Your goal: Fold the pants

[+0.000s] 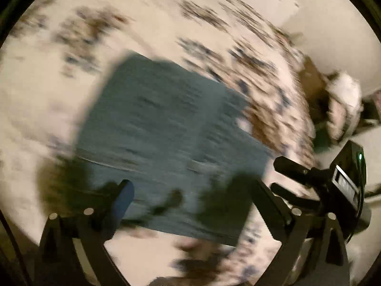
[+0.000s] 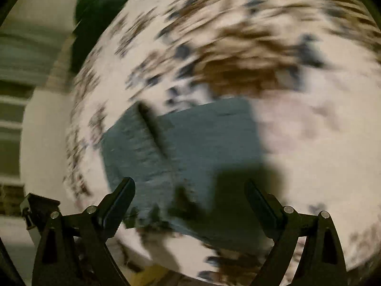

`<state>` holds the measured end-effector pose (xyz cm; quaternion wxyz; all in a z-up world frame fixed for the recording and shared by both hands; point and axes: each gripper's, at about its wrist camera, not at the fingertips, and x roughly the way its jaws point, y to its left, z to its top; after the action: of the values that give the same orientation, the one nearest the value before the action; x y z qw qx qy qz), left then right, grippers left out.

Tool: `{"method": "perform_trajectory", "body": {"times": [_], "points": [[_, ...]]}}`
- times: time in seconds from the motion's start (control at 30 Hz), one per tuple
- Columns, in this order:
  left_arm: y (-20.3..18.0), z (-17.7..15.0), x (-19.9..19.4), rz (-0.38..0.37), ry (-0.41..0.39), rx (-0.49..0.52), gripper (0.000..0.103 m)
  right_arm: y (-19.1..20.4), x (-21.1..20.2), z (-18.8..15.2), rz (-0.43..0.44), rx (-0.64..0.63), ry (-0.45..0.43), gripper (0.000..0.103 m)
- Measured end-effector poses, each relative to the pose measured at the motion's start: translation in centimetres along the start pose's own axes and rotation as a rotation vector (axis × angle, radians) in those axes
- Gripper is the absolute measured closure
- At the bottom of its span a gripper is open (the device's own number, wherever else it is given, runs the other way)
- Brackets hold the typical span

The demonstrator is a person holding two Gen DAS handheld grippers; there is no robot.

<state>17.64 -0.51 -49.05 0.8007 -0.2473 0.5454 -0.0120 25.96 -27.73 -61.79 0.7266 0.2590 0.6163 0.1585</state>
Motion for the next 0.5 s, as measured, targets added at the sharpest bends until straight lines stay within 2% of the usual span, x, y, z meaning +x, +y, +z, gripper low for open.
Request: {"method": "perform_trajectory", "body": {"times": [0.1, 0.17, 0.2, 0.27, 0.3, 0.33, 0.37, 0.4, 0.43, 0.5], "points": [[3.8, 1.0, 0.7, 0.218, 0.012, 0.022, 0.002, 1.8, 5.0, 2.0, -0.004, -0.047, 0.076, 0.008], [6.6, 1.6, 1.2, 0.294, 0.029, -0.009, 0.002, 2.6, 8.0, 3.0, -0.007, -0.065, 0.122, 0.006], [7.6, 1.8, 1.3, 0.314, 0.029, -0.022, 0.002, 3.2, 9.5, 3.4, -0.043, -0.084, 0.148, 0.005], [8.7, 2.4, 1.6, 0.346, 0.017, -0.029, 0.002, 4.0, 10.6, 3.2, -0.074, -0.103, 0.140, 0.005], [8.8, 2.5, 1.8, 0.357, 0.013, -0.023, 0.002, 4.6, 10.5, 3.0, -0.068, -0.124, 0.117, 0.012], [8.9, 2.6, 1.7, 0.363, 0.009, -0.017, 0.002, 5.4, 10.2, 2.7, -0.078, -0.154, 0.091, 0.042], [8.9, 2.7, 1.7, 0.367, 0.003, -0.010, 0.002, 6.2, 9.8, 2.2, -0.111, -0.184, 0.074, 0.055], [8.8, 2.8, 1.6, 0.371, -0.005, 0.001, 0.002, 6.8, 9.2, 1.8, -0.140, -0.204, 0.048, 0.072], [8.7, 2.8, 1.4, 0.371, -0.005, 0.007, 0.002, 7.0, 8.5, 1.3, -0.132, -0.205, 0.029, 0.084], [8.0, 3.2, 1.2, 0.357, -0.010, 0.015, 0.002, 7.0, 5.9, 0.6, -0.100, -0.162, -0.015, 0.088]]}}
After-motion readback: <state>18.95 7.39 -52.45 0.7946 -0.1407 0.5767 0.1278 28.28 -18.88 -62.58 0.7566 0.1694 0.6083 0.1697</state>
